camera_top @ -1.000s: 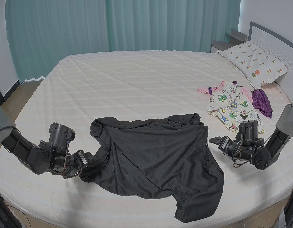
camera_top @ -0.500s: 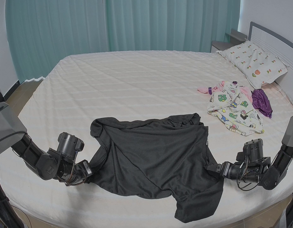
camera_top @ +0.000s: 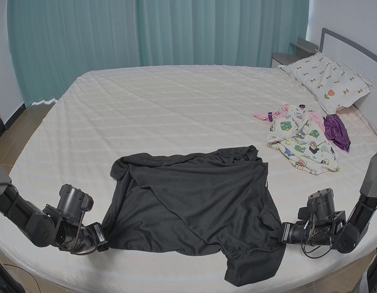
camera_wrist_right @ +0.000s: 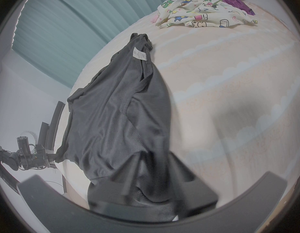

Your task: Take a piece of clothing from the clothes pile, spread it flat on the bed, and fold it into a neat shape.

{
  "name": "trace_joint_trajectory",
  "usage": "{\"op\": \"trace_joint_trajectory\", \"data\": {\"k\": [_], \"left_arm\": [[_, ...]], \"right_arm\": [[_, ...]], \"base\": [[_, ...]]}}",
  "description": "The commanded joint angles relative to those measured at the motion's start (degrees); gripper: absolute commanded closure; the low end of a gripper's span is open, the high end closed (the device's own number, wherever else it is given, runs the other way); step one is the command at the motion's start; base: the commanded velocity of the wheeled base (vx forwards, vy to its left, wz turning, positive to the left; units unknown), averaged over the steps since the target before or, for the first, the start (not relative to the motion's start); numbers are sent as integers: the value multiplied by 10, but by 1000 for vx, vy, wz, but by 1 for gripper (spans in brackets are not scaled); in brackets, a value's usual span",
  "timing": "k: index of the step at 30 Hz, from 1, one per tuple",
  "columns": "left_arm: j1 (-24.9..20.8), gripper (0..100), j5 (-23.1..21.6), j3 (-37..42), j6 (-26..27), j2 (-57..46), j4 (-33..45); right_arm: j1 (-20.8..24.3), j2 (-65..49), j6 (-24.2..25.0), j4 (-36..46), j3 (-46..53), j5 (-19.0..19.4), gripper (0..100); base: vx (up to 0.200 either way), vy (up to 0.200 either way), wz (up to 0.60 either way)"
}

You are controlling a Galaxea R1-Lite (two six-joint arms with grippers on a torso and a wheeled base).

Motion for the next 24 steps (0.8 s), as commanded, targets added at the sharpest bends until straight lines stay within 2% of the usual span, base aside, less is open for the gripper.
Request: {"op": "trace_joint_trajectory", "data": {"k": [1, 6, 14, 20, 24], "left_arm": [[2, 100, -1, 32, 0, -47, 8], [0, 100, -6, 39, -1, -97, 70], [-2, 100, -27, 39, 3, -171, 164], [-2, 100, -31, 52, 3, -184, 177], [-4, 100, -39, 57, 1, -189, 177]], "right_arm": [[-16, -20, -1, 4, 18, 0, 100], [-44, -65, -27, 8, 57, 10, 100], [-52, -94, -78, 21, 116, 13, 100], [-54, -131, -84, 36, 125, 12, 100], [-56, -161, -101, 94, 130, 13, 100]], "base": [[0, 0, 0], [0, 0, 0], [0, 0, 0], [0, 0, 0], [0, 0, 0]]}}
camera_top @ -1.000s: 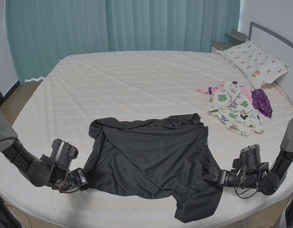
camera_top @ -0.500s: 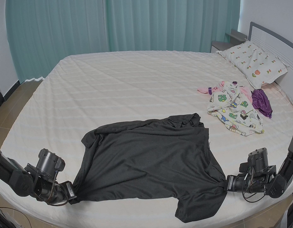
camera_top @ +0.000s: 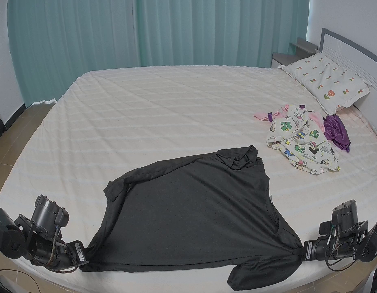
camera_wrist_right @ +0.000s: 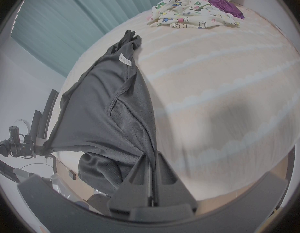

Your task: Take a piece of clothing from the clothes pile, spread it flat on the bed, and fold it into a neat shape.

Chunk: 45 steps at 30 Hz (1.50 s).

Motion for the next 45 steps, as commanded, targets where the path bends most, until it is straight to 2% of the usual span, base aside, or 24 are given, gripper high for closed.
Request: {"op": "trace_joint_trajectory", "data": {"k": [1, 7, 8, 9, 10, 17, 21, 26, 31, 35, 37, 38, 41, 45], "left_arm": [[-2, 100, -5, 6, -2, -17, 0], [-3, 100, -18, 7, -4, -22, -5], [-3, 100, -22, 6, -4, -22, -6], [-3, 100, -25, 3, -5, -22, -6], [-3, 0, -27, 2, -6, -22, -6], [-2, 0, -30, -10, -28, -32, -10], [6, 0, -30, -27, -32, -64, -10], [21, 0, -29, -84, -34, -111, -10], [15, 0, -30, -121, -35, -107, -10], [13, 0, -34, -134, -67, -105, -10], [13, 0, -43, -130, -69, -106, -10], [14, 0, -68, -128, -69, -107, -10], [21, 0, -88, -129, -70, -104, -10], [25, 0, -92, -128, -70, -98, -10]], "right_arm": [[-3, -44, -9, 35, 5, 1, 100], [-4, -48, -11, 43, 2, 0, 100], [-3, -46, -11, 42, 2, 1, 0], [-4, -45, -10, 41, 1, 2, 0], [-5, -47, -8, 41, -1, 4, 0], [-19, -72, 0, 38, -29, 27, 0], [-19, -73, 37, 37, -66, 29, 0], [-16, -105, 132, 36, -100, 31, 0], [-13, -99, 141, 36, -93, 34, 0], [-15, -99, 143, 35, -89, 34, 0], [-14, -103, 143, 35, -87, 34, 0], [-12, -108, 137, 35, -79, 34, 0], [-6, -110, 138, 35, -75, 34, 0], [0, -105, 138, 35, -72, 32, 0]], "base": [[0, 0, 0], [0, 0, 0], [0, 0, 0], [0, 0, 0], [0, 0, 0], [0, 0, 0], [0, 0, 0], [0, 0, 0], [0, 0, 0], [0, 0, 0], [0, 0, 0], [0, 0, 0], [0, 0, 0], [0, 0, 0]]}}
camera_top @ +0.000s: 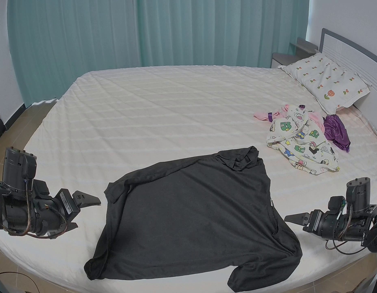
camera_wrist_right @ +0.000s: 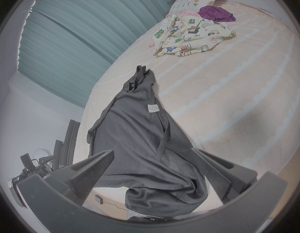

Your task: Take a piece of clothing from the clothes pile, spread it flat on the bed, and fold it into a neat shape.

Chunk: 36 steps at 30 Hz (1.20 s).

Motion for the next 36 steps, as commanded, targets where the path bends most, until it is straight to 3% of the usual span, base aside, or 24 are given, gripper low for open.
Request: {"op": "trace_joint_trajectory", "data": {"k": [1, 8, 26, 36], "left_arm": [[4, 0, 0, 0, 0, 8, 0], [4, 0, 2, 3, 0, 23, 0], [5, 0, 2, 10, -1, 39, -24], [4, 0, 1, 13, -1, 41, -24]], "right_arm": [[8, -2, 0, 0, 7, -1, 0], [26, -6, 3, 0, 10, -6, 0], [66, -15, 4, 0, 22, -4, 0], [98, 24, 21, 2, 29, -4, 0]], "base": [[0, 0, 0], [0, 0, 0], [-200, 0, 0], [0, 0, 0]]}}
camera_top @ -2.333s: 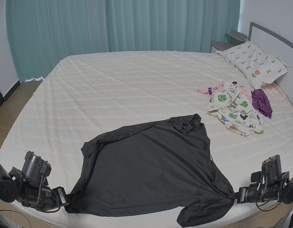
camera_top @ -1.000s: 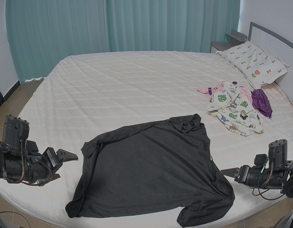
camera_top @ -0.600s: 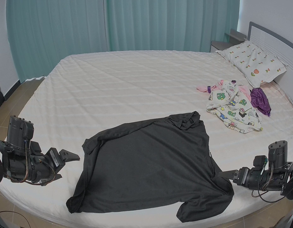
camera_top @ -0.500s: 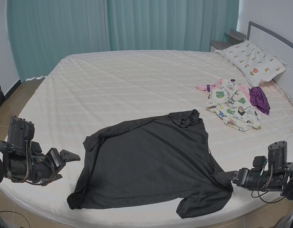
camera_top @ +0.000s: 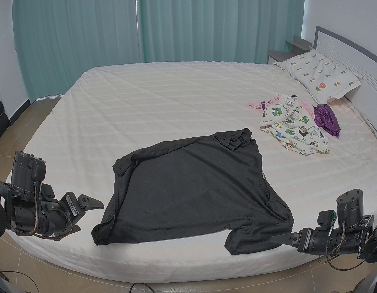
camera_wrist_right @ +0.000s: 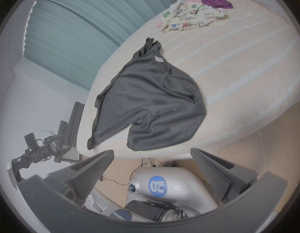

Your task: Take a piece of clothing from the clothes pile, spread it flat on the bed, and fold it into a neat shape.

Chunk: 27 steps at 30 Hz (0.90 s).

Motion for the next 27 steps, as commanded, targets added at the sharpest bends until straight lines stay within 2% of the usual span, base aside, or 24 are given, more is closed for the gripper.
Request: {"op": "trace_joint_trajectory", "data": {"k": [1, 6, 8, 15, 21, 25, 26, 27], "left_arm": [[-1, 0, 0, 1, 0, 3, -1], [-3, 0, 0, 1, 0, 7, -1], [-3, 0, 0, 1, -1, 11, -1], [-4, 0, -1, 2, -1, 13, -1], [-5, 0, -9, 4, -1, 26, -2], [-5, 0, -10, 9, -1, 30, -16], [-5, 0, -9, 12, -1, 30, -23], [-4, 0, -9, 12, -1, 30, -27]], "right_arm": [[5, 42, 9, -4, -1, -1, 0], [4, 92, 41, -19, -7, -1, 0], [6, 128, 69, -68, -4, -3, 0], [9, 197, 74, -121, 0, -35, 0], [8, 217, 79, -146, -2, -39, 0], [8, 216, 116, -179, -4, -40, 0], [8, 218, 123, -197, -1, -41, 100], [8, 220, 127, -205, -1, -40, 100]], "base": [[0, 0, 0], [0, 0, 0], [0, 0, 0], [0, 0, 0], [0, 0, 0], [0, 0, 0], [0, 0, 0], [0, 0, 0]]}}
